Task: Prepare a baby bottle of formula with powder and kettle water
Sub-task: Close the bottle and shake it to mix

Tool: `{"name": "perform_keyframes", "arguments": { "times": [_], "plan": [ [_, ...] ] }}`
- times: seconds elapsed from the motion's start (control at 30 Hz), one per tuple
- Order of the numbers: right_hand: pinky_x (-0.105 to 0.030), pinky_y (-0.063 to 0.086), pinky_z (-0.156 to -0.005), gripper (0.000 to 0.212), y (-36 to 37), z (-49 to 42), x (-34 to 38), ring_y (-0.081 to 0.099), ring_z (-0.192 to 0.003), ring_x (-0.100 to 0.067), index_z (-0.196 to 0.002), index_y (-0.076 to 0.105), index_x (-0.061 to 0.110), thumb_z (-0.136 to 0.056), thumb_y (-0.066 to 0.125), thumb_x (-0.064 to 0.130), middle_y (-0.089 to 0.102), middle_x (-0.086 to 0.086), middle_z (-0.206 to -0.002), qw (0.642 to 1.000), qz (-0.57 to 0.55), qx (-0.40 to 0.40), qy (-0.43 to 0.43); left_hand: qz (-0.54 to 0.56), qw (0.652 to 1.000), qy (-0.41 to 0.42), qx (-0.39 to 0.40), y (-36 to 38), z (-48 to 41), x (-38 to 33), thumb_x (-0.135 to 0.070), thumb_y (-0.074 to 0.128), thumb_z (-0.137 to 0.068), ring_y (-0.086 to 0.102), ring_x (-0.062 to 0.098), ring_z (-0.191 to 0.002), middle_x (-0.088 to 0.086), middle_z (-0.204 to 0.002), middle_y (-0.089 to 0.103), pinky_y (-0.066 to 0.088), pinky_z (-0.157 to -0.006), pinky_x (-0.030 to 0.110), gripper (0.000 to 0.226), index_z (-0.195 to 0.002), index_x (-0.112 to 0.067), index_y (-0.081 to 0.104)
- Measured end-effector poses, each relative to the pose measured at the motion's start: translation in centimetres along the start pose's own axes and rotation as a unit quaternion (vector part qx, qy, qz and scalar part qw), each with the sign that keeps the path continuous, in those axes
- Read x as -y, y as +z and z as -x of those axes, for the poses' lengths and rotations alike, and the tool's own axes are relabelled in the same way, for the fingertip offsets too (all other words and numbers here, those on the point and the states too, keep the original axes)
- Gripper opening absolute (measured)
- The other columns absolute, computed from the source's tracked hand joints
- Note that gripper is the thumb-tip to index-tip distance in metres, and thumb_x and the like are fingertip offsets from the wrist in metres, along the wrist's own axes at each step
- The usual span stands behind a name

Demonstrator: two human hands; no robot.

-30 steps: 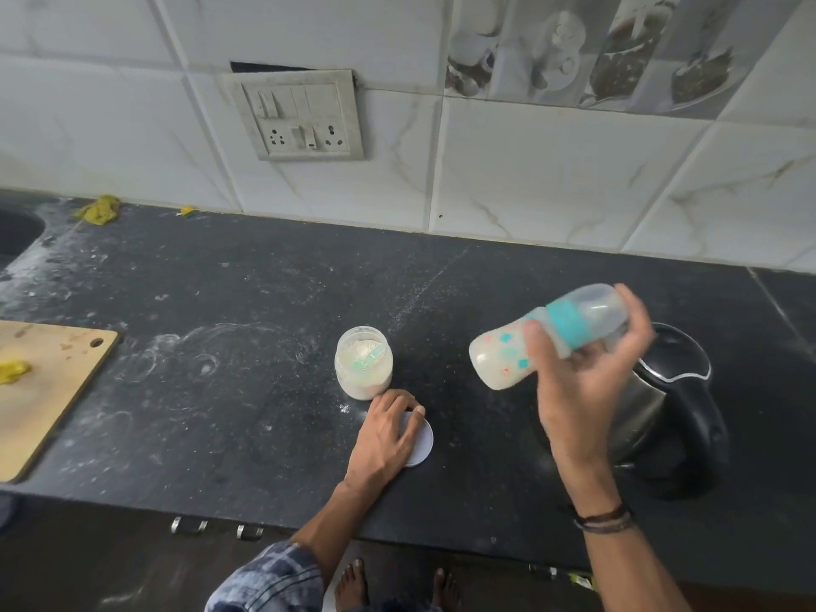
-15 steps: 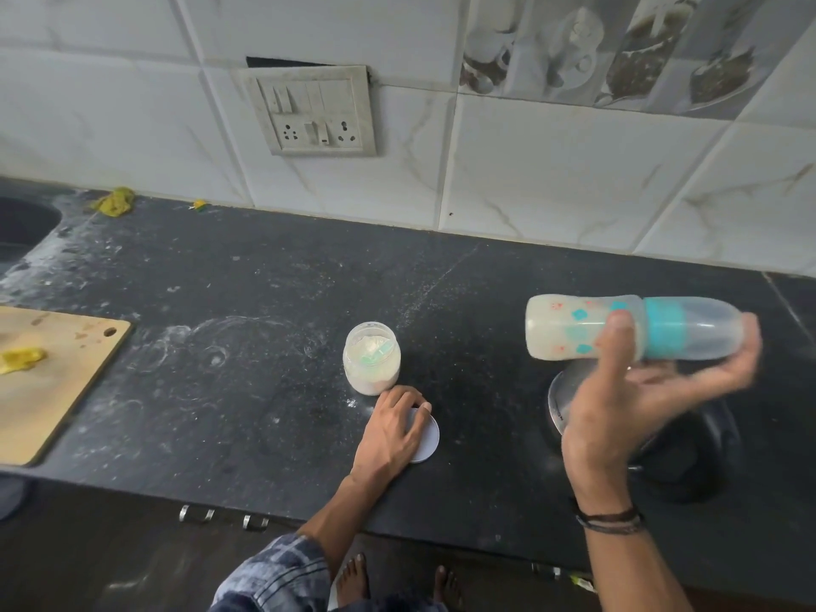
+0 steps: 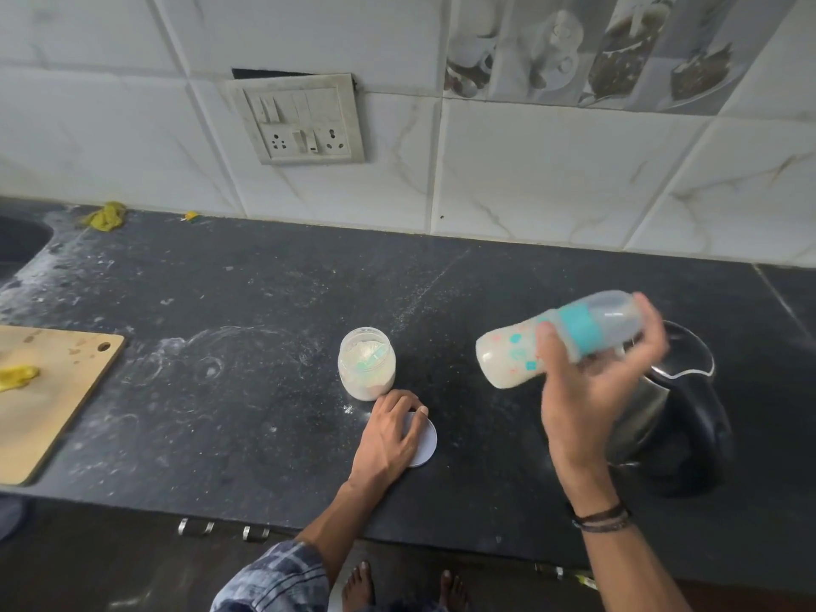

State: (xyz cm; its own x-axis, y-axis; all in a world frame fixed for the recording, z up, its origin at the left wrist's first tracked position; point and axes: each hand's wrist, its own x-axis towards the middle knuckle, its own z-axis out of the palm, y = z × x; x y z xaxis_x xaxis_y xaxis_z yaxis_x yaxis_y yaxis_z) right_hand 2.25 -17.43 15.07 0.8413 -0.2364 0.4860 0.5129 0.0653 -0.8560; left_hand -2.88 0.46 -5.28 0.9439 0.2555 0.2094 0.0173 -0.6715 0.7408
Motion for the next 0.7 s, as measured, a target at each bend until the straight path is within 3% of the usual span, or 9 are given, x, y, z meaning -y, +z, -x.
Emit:
{"name": "perform_keyframes", "arguments": {
  "times": [0.1, 0.17, 0.3, 0.37, 0.43, 0.5, 0.6, 0.63, 0.7],
  "plan": [
    [-0.024, 0.051, -0.094, 0.075, -0.6, -0.4, 0.3, 0.057, -0.113, -0.002, -0.145, 0.011, -0.015, -0.094, 0.065, -0.004, 0.038, -0.012, -0.136, 0.994, 0.002, -0.078, -0.075, -0.001, 1.000, 0.001, 0.001, 0.1, -0.1, 0.0, -0.026, 0.051, -0.103, 0.049, 0.006, -0.107, -0.013, -0.106, 0.060, 0.028, -0.099, 0.008, 0.016, -0.097, -0.018, 0.064],
    [-0.027, 0.051, -0.097, 0.075, -0.3, -0.5, 0.2, 0.056, -0.116, -0.004, -0.147, 0.010, -0.013, -0.095, 0.063, -0.002, 0.036, -0.013, -0.139, 0.993, 0.014, -0.087, -0.079, -0.001, 1.000, 0.000, 0.000, 0.1, 0.0, 0.1, -0.030, 0.048, -0.102, 0.049, 0.006, -0.107, -0.013, -0.107, 0.060, 0.029, -0.099, 0.009, 0.020, -0.097, -0.019, 0.064],
    [-0.021, 0.056, -0.087, 0.077, 0.6, 0.0, -0.4, 0.066, -0.104, -0.003, -0.146, 0.026, 0.006, -0.086, 0.075, 0.006, 0.058, 0.004, -0.130, 0.998, -0.005, 0.044, 0.033, -0.001, 1.000, 0.005, -0.004, 0.0, 0.1, 0.1, -0.034, 0.045, -0.102, 0.048, 0.004, -0.107, -0.013, -0.108, 0.059, 0.027, -0.098, 0.007, 0.025, -0.098, -0.019, 0.065],
    [-0.019, 0.056, -0.085, 0.078, 0.5, 0.2, 0.1, 0.067, -0.102, -0.002, -0.147, 0.023, -0.003, -0.090, 0.075, 0.006, 0.055, -0.019, -0.133, 1.000, -0.005, -0.024, 0.013, 0.000, 1.000, 0.001, -0.001, 0.0, 0.1, 0.0, -0.031, 0.048, -0.103, 0.048, 0.005, -0.107, -0.014, -0.108, 0.058, 0.027, -0.098, 0.006, 0.021, -0.099, -0.018, 0.065],
    [-0.018, 0.054, -0.089, 0.076, 0.3, 0.2, 0.4, 0.064, -0.108, 0.000, -0.147, 0.015, -0.011, -0.093, 0.068, 0.003, 0.044, -0.023, -0.138, 0.996, 0.005, -0.078, -0.034, 0.002, 1.000, -0.005, 0.003, 0.0, 0.0, -0.1, -0.024, 0.052, -0.103, 0.048, 0.005, -0.107, -0.014, -0.107, 0.058, 0.027, -0.098, 0.006, 0.015, -0.098, -0.017, 0.065],
    [-0.015, 0.052, -0.090, 0.076, 0.4, 0.1, 0.2, 0.061, -0.110, 0.005, -0.147, 0.013, -0.012, -0.093, 0.065, 0.000, 0.042, -0.018, -0.138, 0.995, 0.017, -0.089, -0.043, 0.003, 1.000, -0.003, 0.002, 0.0, -0.1, 0.0, -0.022, 0.053, -0.103, 0.048, 0.005, -0.107, -0.014, -0.106, 0.059, 0.028, -0.098, 0.007, 0.014, -0.098, -0.017, 0.065],
    [-0.015, 0.054, -0.082, 0.076, 1.1, 0.6, -0.2, 0.067, -0.101, 0.002, -0.146, 0.025, 0.001, -0.086, 0.071, 0.002, 0.061, 0.008, -0.125, 0.999, -0.001, 0.018, 0.040, 0.001, 1.000, -0.001, 0.000, 0.1, 0.0, 0.2, -0.033, 0.047, -0.102, 0.049, 0.005, -0.107, -0.013, -0.107, 0.059, 0.028, -0.098, 0.007, 0.023, -0.098, -0.019, 0.065],
    [-0.016, 0.055, -0.082, 0.075, 0.9, 0.8, -0.5, 0.067, -0.101, 0.001, -0.144, 0.028, 0.001, -0.085, 0.073, -0.001, 0.061, 0.009, -0.124, 0.999, 0.003, 0.022, 0.045, 0.002, 1.000, -0.003, 0.000, 0.1, 0.0, 0.3, -0.036, 0.045, -0.102, 0.049, 0.005, -0.108, -0.013, -0.108, 0.059, 0.028, -0.099, 0.007, 0.026, -0.098, -0.020, 0.065],
    [-0.019, 0.054, -0.087, 0.074, 0.6, 1.1, -0.3, 0.064, -0.108, -0.003, -0.143, 0.025, -0.011, -0.088, 0.074, -0.003, 0.052, -0.009, -0.131, 0.999, 0.005, -0.051, 0.000, 0.002, 1.000, -0.004, 0.002, 0.2, 0.0, 0.2, -0.038, 0.044, -0.101, 0.049, 0.006, -0.108, -0.012, -0.109, 0.059, 0.030, -0.099, 0.009, 0.029, -0.098, -0.020, 0.065]
  ]
}}
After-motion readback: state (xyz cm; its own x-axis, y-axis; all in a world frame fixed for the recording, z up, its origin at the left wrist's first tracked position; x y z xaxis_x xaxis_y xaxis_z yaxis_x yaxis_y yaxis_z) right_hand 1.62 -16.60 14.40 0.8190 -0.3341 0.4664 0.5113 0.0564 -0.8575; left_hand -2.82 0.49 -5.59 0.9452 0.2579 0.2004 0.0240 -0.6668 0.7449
